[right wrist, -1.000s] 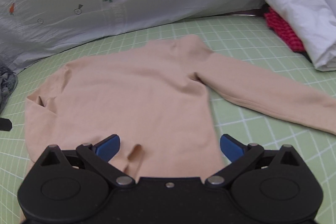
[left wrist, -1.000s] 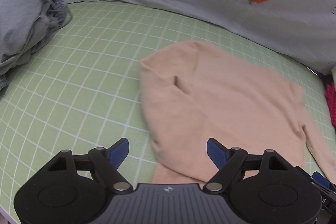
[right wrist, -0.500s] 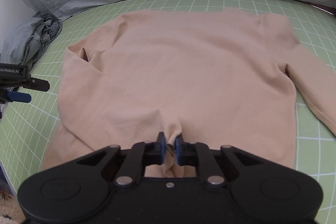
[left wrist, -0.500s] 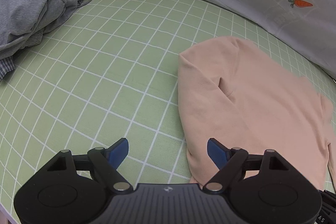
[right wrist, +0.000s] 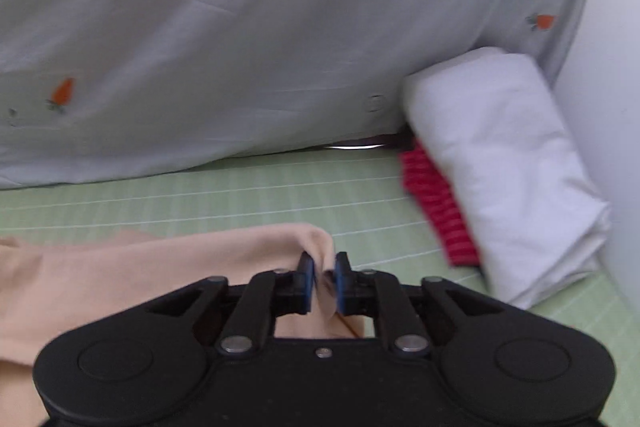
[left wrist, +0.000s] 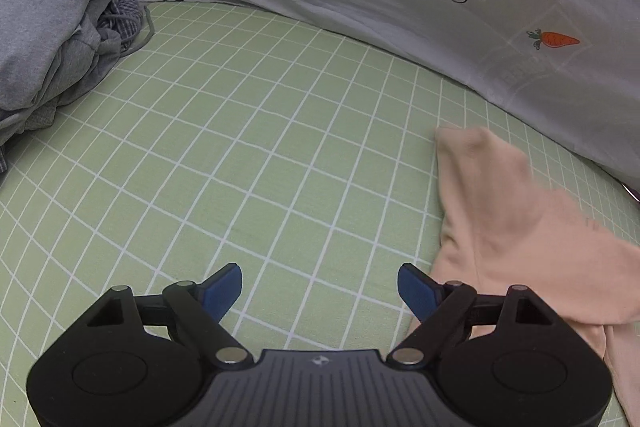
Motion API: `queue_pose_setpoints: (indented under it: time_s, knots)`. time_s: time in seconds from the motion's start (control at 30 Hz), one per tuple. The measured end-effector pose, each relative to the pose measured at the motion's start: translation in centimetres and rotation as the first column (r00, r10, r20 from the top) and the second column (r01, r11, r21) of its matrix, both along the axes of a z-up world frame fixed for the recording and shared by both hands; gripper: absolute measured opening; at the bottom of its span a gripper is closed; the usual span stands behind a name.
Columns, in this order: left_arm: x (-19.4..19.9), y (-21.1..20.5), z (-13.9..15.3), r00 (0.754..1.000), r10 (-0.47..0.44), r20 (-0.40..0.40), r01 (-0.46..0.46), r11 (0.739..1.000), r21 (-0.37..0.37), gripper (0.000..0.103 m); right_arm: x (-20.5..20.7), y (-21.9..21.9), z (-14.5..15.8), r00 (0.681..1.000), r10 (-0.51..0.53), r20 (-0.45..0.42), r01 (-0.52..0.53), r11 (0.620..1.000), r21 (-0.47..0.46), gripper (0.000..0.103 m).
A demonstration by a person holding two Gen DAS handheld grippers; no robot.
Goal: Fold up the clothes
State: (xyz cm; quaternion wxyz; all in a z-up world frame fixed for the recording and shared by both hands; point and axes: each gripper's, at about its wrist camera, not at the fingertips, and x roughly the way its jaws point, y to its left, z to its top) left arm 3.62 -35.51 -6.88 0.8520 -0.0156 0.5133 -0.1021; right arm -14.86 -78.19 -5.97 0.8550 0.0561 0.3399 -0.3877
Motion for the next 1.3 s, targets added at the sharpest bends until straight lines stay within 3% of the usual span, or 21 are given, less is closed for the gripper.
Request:
queue_pose_setpoints:
  time_s: [0.07, 0.1, 0.13, 0.23, 0.37, 0.47, 0.7, 1.0, 1.3]
  knots:
    - [-0.9, 0.5, 0.5, 1.0, -0.008, 0.017, 0.008, 1.0, -0.004, 0.086, -1.3, 0.9, 0.5, 1.0, -0.007, 0.016, 0.007, 0.999, -0.035, 0.077]
    - [-1.3, 0.7, 0.7, 1.0, -0.012, 0.025, 0.012, 1.0, -0.006, 0.086, -2.1, 1.7, 0.6, 0.999, 0.012, 0.049, -0.011, 1.0, -0.02, 0.086]
    - [-1.8, 0.9, 0.9, 0.999, -0.016, 0.033, 0.017, 1.0, -0.008, 0.086, -2.9, 2.6, 0.7, 0.996, 0.031, 0.083, -0.03, 1.0, -0.005, 0.102]
    - [-3.1, 1.7, 1.7, 0.998, -0.029, 0.058, 0.029, 0.999, -0.013, 0.086, -4.5, 6.1, -0.1, 0.985, 0.067, 0.162, -0.082, 0.993, 0.085, 0.103]
    - [-4.9, 2.6, 2.6, 0.995, -0.044, 0.092, 0.046, 0.999, -0.019, 0.091, -4.9, 11.7, -1.3, 0.975, 0.11, 0.195, -0.149, 0.969, 0.195, 0.103]
    - [-6.3, 3.4, 3.2, 0.992, -0.059, 0.114, 0.062, 0.998, -0.024, 0.091, -4.8, 16.5, -0.7, 0.957, 0.201, 0.208, -0.24, 0.953, 0.186, 0.103]
    - [-8.6, 7.7, 2.0, 0.992, -0.118, 0.043, 0.119, 0.992, -0.029, 0.096, -4.8, 26.0, -0.4, 0.936, 0.314, 0.158, -0.343, 0.913, 0.221, 0.103]
    - [-8.9, 13.9, 2.1, 0.97, -0.227, 0.081, 0.227, 0.974, 0.014, 0.097, -3.0, 35.3, -2.0, 0.949, 0.308, 0.06, -0.313, 0.909, 0.277, 0.102]
    - [-6.9, 18.6, 1.8, 0.934, -0.345, 0.096, 0.344, 0.939, 0.031, 0.097, -1.2, 42.7, -4.3, 0.954, 0.297, 0.035, -0.291, 0.898, 0.33, 0.08]
